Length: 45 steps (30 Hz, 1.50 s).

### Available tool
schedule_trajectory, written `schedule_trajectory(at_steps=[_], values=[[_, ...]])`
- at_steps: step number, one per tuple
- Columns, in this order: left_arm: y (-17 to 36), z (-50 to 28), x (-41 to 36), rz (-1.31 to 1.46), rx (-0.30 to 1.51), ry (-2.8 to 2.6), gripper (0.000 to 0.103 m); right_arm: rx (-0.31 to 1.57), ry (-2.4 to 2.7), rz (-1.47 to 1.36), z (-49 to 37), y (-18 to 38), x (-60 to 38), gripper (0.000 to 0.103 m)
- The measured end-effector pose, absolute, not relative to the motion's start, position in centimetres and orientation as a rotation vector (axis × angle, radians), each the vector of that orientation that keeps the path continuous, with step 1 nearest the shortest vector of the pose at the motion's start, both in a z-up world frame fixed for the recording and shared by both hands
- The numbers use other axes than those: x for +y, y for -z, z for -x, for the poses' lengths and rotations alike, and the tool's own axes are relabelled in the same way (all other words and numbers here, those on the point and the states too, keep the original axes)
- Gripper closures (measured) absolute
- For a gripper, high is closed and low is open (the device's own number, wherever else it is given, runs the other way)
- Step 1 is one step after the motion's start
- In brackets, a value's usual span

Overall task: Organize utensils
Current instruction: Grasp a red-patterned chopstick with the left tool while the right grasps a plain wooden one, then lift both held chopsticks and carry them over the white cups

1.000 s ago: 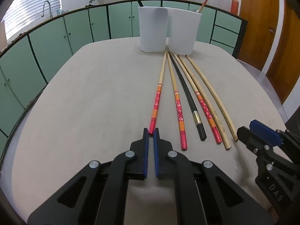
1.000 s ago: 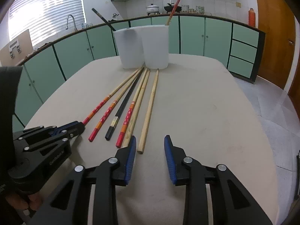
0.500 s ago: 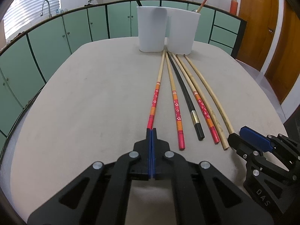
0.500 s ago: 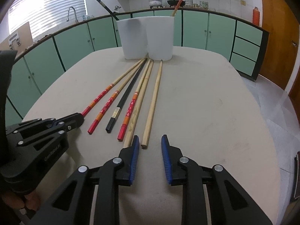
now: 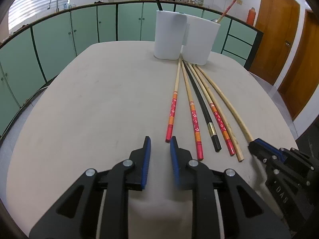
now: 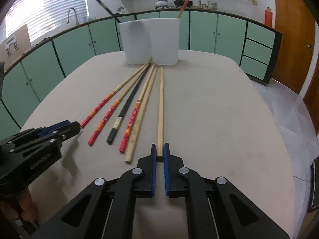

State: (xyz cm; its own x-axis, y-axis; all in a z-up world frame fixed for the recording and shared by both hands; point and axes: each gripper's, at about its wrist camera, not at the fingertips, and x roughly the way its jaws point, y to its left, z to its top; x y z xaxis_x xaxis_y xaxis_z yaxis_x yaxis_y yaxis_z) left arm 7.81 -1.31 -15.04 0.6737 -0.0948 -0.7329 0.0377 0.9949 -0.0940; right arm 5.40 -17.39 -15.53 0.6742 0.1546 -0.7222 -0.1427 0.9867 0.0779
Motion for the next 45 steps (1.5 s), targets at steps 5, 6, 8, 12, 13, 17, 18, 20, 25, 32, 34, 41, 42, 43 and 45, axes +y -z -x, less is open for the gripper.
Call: schedule_trajectory(at_steps=[5,6,8,12,13,17,18,20,25,32,34,41,42,43,45], values=[[15.0,-7.9,-2.0,0.037,0.830,0.090,0.077,0.822,-0.158,-0.046,-5.6,15.7,-18.5,0.096],[15.1,-7.9,-2.2,0.028,0.832,0.091,0.077,0.821,-0.160,-0.050,-5.6,15.7,-18.5,0.096],[15.1,-7.9,-2.4,0.014,0.836,0.093,0.077,0.820,-0.166,-0.054,-5.6,15.8,-18.5,0.096],[15.2,-8.3,-2.5,0.006,0.848,0.094,0.077,0.823,-0.174,-0.068,-5.6,15.8,-18.7,0.096],[15.2,-8.5,-2.5,0.008,0.853,0.095,0.077,0.824,-0.175,-0.071,-5.6,15.8,-18.7,0.096],[15.3,-9.2,-2.8,0.004,0.873,0.102,0.087,0.826,-0.173,-0.069,-5.6,15.8,-18.6,0.096],[15.3,-9.2,-3.0,-0.009,0.876,0.102,0.092,0.827,-0.173,-0.068,-5.7,15.8,-18.6,0.096],[15.4,-9.1,-3.3,-0.024,0.877,0.112,0.097,0.830,-0.172,-0.066,-5.7,15.8,-18.6,0.096],[15.3,-8.8,-3.1,0.002,0.871,0.112,0.098,0.832,-0.168,-0.056,-5.7,15.8,-18.5,0.096],[12.5,-6.6,-3.1,-0.035,0.773,0.097,0.098,0.794,-0.168,-0.048,-5.1,14.3,-19.0,0.096],[10.9,-6.0,-3.1,-0.052,0.725,0.093,0.098,0.770,-0.160,-0.035,-4.9,13.4,-19.3,0.096],[5.5,-4.5,-2.7,-0.044,0.583,0.105,0.098,0.652,-0.162,-0.008,-4.1,8.4,-20.6,0.096],[4.9,-4.6,-2.6,-0.040,0.570,0.108,0.098,0.640,-0.161,-0.007,-4.1,7.9,-20.8,0.096],[4.0,-4.5,-2.5,-0.036,0.549,0.110,0.098,0.624,-0.160,-0.008,-4.1,7.0,-21.0,0.096],[2.4,-4.5,-2.4,-0.028,0.514,0.120,0.098,0.603,-0.173,-0.024,-4.4,5.4,-21.5,0.096]])
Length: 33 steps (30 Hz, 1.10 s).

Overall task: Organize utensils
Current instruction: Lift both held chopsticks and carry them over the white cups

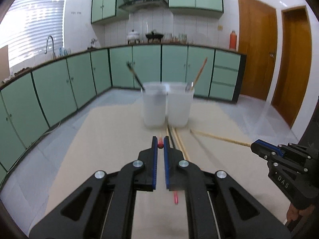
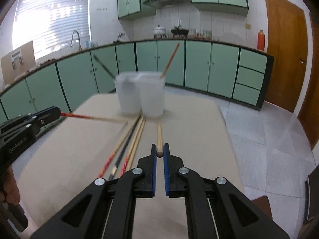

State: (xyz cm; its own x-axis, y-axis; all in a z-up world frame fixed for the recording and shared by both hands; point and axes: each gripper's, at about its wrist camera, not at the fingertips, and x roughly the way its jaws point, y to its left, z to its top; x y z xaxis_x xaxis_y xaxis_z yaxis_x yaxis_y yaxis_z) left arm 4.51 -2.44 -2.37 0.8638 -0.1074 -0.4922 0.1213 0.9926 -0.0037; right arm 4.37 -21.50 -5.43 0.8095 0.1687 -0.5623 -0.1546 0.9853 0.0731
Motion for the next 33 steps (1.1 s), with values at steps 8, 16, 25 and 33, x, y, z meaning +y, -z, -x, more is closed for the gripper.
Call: schedule_trajectory(at_steps=[8,16,25,33], values=[[-1.7,-6.5,-2.9,-0.001,0.446,0.164,0.098,0.535,-0.232,-0.052,-6.4,-0.6,-22.6,0.096],[-3.1,-7.9,-3.0,0.021,0.433,0.193,0.098,0.524,-0.286,-0.050,-8.5,-3.3,-22.6,0.096],[-4.5,-8.7,-1.9,0.042,0.411,0.196,0.098,0.526,-0.317,-0.055,-10.1,-4.2,-22.0,0.096],[-7.6,-9.3,-1.5,0.065,0.356,0.218,0.098,0.481,-0.356,-0.061,-11.0,-7.3,-22.5,0.096]])
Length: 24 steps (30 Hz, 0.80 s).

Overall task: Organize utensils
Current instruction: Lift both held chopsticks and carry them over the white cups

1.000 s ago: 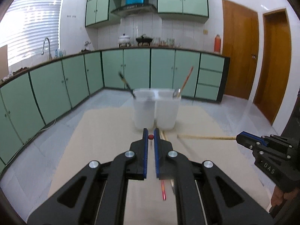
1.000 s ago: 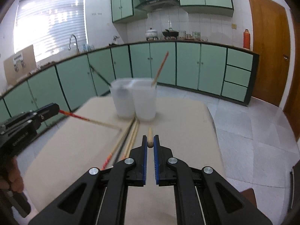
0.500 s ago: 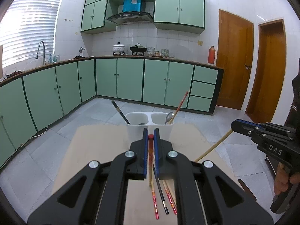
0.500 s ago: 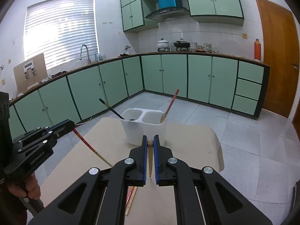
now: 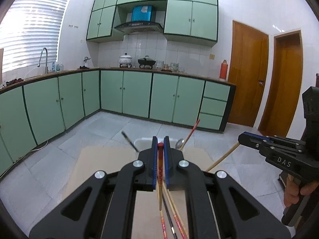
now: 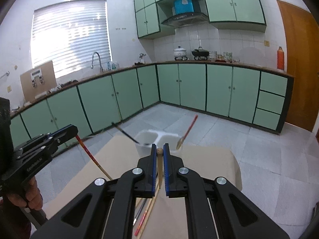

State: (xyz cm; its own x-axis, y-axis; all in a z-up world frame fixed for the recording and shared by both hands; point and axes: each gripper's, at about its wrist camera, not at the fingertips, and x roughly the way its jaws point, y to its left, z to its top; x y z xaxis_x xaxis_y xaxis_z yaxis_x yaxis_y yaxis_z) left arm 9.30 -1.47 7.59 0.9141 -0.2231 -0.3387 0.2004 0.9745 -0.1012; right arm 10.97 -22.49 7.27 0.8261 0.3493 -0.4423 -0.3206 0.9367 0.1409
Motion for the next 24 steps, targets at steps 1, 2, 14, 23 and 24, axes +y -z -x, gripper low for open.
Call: schedule_trajectory(at_steps=[1,2,14,23,24], values=[[-8.0,-9.4,-1.5,0.067,0.348,0.221,0.098,0.473,-0.366,-0.068,-11.1,-7.9,-22.7,0.096],[-8.6,-9.6,-1.6,0.066,0.334,0.224,0.098,0.463,-0.374,-0.070,-11.3,-8.5,-22.9,0.096],[-16.1,-13.1,-3.5,0.066,0.138,0.210,0.098,0.324,-0.370,-0.027,-14.8,-15.4,-23.1,0.096],[-16.6,-20.3,-5.6,0.049,0.123,0.153,0.098,0.357,-0.360,-0.031,-21.6,-15.1,-22.1,0.096],[-16.1,-21.5,-5.9,0.044,0.135,0.147,0.098,0.365,-0.359,-0.030,-22.2,-14.7,-22.0,0.096]])
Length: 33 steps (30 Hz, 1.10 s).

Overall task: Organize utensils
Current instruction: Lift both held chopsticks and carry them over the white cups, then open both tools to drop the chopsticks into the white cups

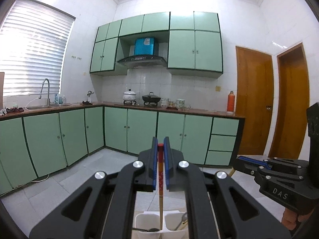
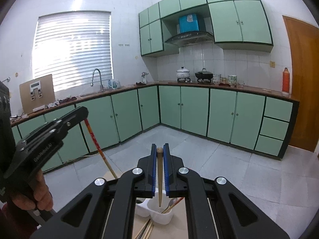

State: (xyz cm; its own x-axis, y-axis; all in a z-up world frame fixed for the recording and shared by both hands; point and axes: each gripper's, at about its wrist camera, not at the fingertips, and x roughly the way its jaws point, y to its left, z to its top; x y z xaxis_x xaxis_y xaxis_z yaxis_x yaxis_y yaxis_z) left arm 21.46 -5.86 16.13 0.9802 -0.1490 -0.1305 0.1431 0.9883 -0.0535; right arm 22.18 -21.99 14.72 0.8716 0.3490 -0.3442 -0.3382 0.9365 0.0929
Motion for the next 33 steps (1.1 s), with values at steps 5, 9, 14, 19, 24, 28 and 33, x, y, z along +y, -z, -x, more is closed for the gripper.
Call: schedule_trajectory(at_steps=[5,9,14,19,24,28,33], values=[[-13.8,-25.1,-5.7,0.043,0.174,0.125,0.098,0.413,-0.361,-0.048,-25.6,-12.4,-21.6,0.096],[-11.4,-27.6,-5.2,0.055,0.225,0.114,0.098,0.444,-0.355,-0.036,-26.8,-10.3,-21.0,0.096],[-8.6,-29.4,-4.2,0.046,0.303,0.108,0.098,0.500,-0.371,-0.011,-27.7,-7.4,-20.1,0.096],[-5.8,-30.2,-3.6,0.022,0.381,0.114,0.097,0.540,-0.390,-0.007,-28.0,-5.3,-19.6,0.096],[-3.8,-29.7,-2.5,0.020,0.426,0.115,0.092,0.529,-0.378,-0.012,-27.1,-4.4,-19.8,0.081],[-3.5,-28.1,-1.6,0.040,0.417,0.113,0.075,0.481,-0.358,-0.029,-25.4,-4.7,-20.6,0.064],[-3.8,-25.1,-1.3,0.057,0.377,0.119,0.053,0.421,-0.325,-0.062,-23.1,-5.1,-21.8,0.043]])
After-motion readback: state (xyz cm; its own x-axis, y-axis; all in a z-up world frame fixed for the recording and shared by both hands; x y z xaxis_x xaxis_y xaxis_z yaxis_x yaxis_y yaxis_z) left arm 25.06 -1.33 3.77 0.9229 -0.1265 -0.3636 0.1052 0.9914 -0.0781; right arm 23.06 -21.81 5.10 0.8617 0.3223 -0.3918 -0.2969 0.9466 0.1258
